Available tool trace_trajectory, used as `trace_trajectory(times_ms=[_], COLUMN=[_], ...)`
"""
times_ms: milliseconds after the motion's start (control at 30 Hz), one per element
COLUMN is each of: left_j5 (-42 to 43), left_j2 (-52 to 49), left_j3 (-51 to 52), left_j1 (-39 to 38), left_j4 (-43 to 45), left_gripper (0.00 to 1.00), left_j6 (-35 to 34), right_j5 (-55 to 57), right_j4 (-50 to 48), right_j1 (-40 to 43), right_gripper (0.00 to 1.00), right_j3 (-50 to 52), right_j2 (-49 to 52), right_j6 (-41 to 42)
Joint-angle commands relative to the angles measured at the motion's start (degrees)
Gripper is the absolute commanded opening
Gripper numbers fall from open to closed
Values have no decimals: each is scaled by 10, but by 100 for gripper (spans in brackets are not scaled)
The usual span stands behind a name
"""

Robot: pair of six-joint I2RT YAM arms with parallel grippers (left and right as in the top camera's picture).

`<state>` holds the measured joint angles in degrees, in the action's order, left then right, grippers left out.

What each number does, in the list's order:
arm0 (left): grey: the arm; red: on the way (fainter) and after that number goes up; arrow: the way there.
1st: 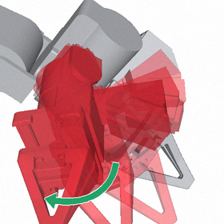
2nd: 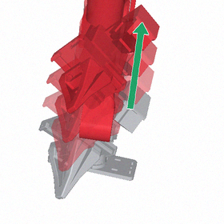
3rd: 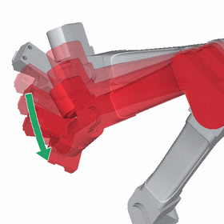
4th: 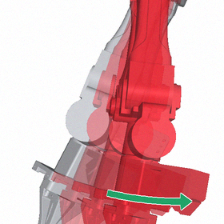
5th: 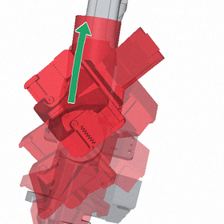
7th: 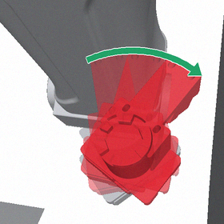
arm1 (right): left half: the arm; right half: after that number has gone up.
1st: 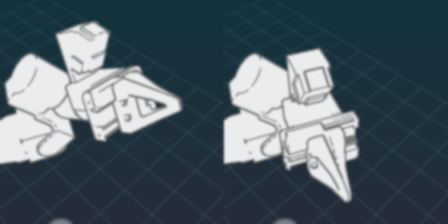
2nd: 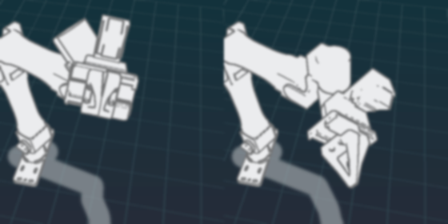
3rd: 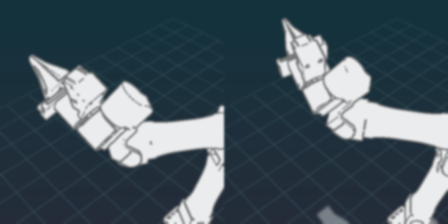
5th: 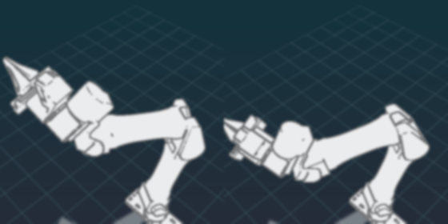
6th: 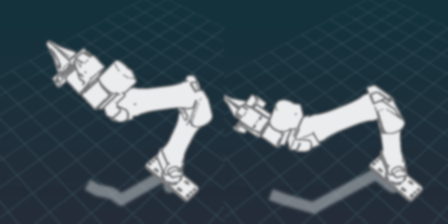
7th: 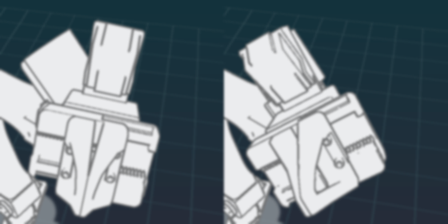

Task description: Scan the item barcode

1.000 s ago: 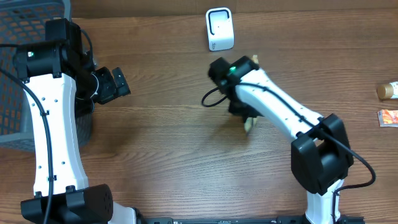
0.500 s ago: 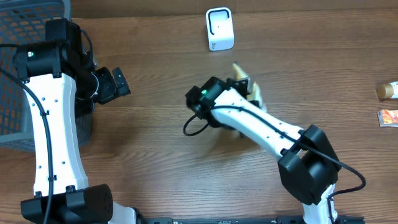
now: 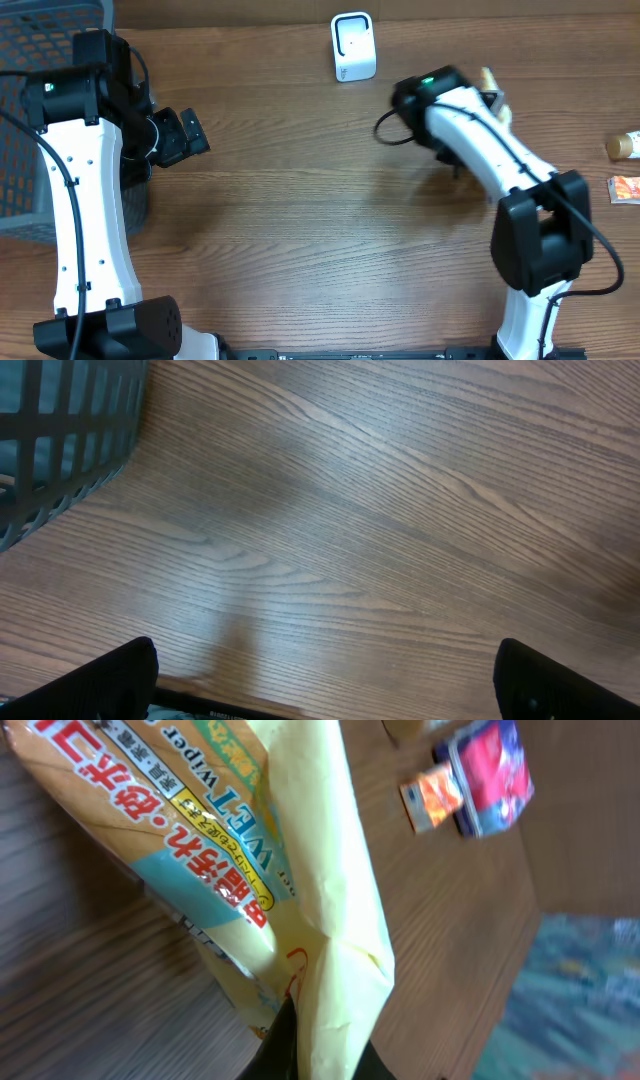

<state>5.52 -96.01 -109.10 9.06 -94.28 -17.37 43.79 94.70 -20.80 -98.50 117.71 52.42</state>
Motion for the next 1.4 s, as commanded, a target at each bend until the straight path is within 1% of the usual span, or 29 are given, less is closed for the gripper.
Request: trace_trajectory(times_ms=[0, 133, 233, 300, 433, 533, 567, 600, 633, 667, 700, 767, 800, 833, 967, 1067, 1100, 1133, 1167, 1200, 1233, 1267, 1333, 1367], left_j5=[0, 0, 0, 0, 0, 0, 0, 0, 0, 0, 0, 0, 0, 0, 0, 0, 0, 0, 0, 0, 0, 0, 0, 0], left_j2=[1, 1, 1, 1, 1, 1, 1, 1, 1, 1, 1, 1, 1, 1, 1, 1, 1, 1, 1, 1, 1, 1, 1, 1], left_j3=[0, 0, 0, 0, 0, 0, 0, 0, 0, 0, 0, 0, 0, 0, 0, 0, 0, 0, 0, 0, 0, 0, 0, 0], left_j1=[3, 3, 3, 3, 3, 3, 3, 3, 3, 3, 3, 3, 3, 3, 3, 3, 3, 3, 3, 3, 3, 3, 3, 3], left_j4=[1, 1, 1, 1, 1, 1, 1, 1, 1, 1, 1, 1, 1, 1, 1, 1, 1, 1, 1, 1, 1, 1, 1, 1], left_gripper=[100, 100, 100, 100, 100, 100, 100, 100, 100, 100, 100, 100, 100, 100, 100, 100, 100, 100, 100, 100, 100, 100, 100, 100], left_j6=[11, 11, 11, 11, 11, 11, 11, 11, 11, 11, 11, 11, 11, 11, 11, 11, 11, 11, 11, 11, 11, 11, 11, 11], right_j5=[-56, -72, -91, -103, -130, -168, -177, -182, -186, -191, -195, -227, -249, -258, -274, -276, -280, -289, -302, -316, -342, -364, -412, -415], right_j4=[7, 24, 23, 22, 5, -15, -18, -12, -7, 0, 2, 2, 4, 8, 17, 21, 23, 24, 22, 20, 16, 12, -12, -20], right_j1=[30, 10, -39, -80, -141, -175, -191, -201, -209, -218, -221, -230, -230, -226, -180, -129, -110, -83, -62, -46, -23, -8, 21, 27], right_gripper=[4, 4, 4, 8, 9, 15, 27, 53, 67, 75, 77, 80, 89, 100, 100, 86, 77, 57, 46, 33, 12, 4, 4, 4], right_j3=[11, 12, 12, 12, 12, 11, 5, -7, -20, -43, -53, -119, -172, -203, -309, -334, -334, -329, -320, -312, -299, -287, -245, -229], right_j2=[19, 34, 46, 66, 105, 112, 112, 112, 112, 112, 112, 112, 112, 112, 112, 112, 112, 112, 112, 112, 112, 113, 113, 113], right_j6=[0, -1, -12, -19, -19, -19, -19, -19, -19, -24, -31, -80, -114, -130, -168, -188, -199, -212, -220, -228, -239, -245, -251, -250])
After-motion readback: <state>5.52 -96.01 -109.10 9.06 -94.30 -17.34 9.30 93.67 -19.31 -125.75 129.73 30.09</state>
